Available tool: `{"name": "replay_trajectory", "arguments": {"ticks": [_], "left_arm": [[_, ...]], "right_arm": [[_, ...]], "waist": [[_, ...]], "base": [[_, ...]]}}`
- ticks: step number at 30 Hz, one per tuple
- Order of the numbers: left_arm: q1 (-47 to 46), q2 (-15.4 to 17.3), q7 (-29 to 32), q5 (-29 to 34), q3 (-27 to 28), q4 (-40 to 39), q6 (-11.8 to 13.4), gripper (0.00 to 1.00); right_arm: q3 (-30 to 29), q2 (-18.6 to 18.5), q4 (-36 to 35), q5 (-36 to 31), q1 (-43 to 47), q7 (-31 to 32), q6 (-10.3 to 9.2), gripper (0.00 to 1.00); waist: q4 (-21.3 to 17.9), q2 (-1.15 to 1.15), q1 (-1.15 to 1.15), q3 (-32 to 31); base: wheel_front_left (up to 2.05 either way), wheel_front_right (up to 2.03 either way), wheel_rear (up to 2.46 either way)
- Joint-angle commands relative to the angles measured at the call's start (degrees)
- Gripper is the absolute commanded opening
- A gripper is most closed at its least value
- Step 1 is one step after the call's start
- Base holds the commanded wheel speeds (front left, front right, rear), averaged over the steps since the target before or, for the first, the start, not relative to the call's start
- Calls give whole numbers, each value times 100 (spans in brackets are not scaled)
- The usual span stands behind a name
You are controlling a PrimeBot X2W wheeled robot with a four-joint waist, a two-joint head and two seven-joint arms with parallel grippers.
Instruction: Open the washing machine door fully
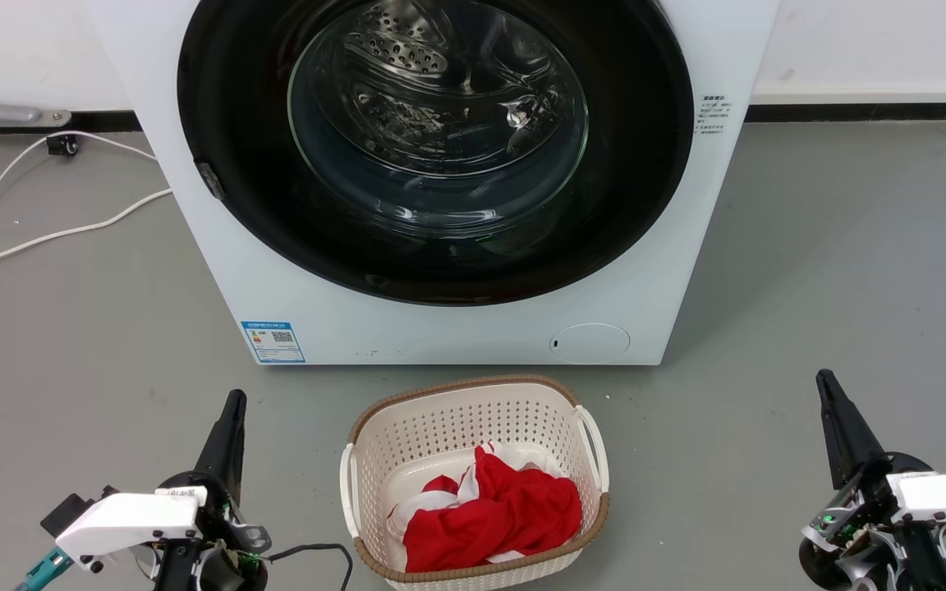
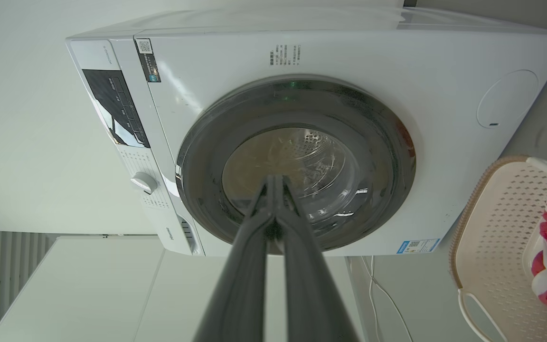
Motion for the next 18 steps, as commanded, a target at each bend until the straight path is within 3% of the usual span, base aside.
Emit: {"name": "replay_trajectory", "arguments": {"ticks": [1,2,3,18], "left_arm": [[-45,-6,20,28,24,3,-19,0],[-45,-6,21,28,24,3,-19,0],[0,0,0,0,1,0,0,100],[15,-8,-386,464,-202,-303,2,100]], "right_arm": [[-6,24,6,-49,-75,19,0,0],[-6,24,6,-44,-75,20,0,0],[-1,0,0,-11,0,-1,0,100],[141,7,-219,-463,145,-386,0,100]], "waist": [[0,0,0,0],[0,0,0,0],[0,0,0,0],[4,0,0,4]], "base": [[0,0,0],[0,0,0],[0,0,0],[0,0,0]]}}
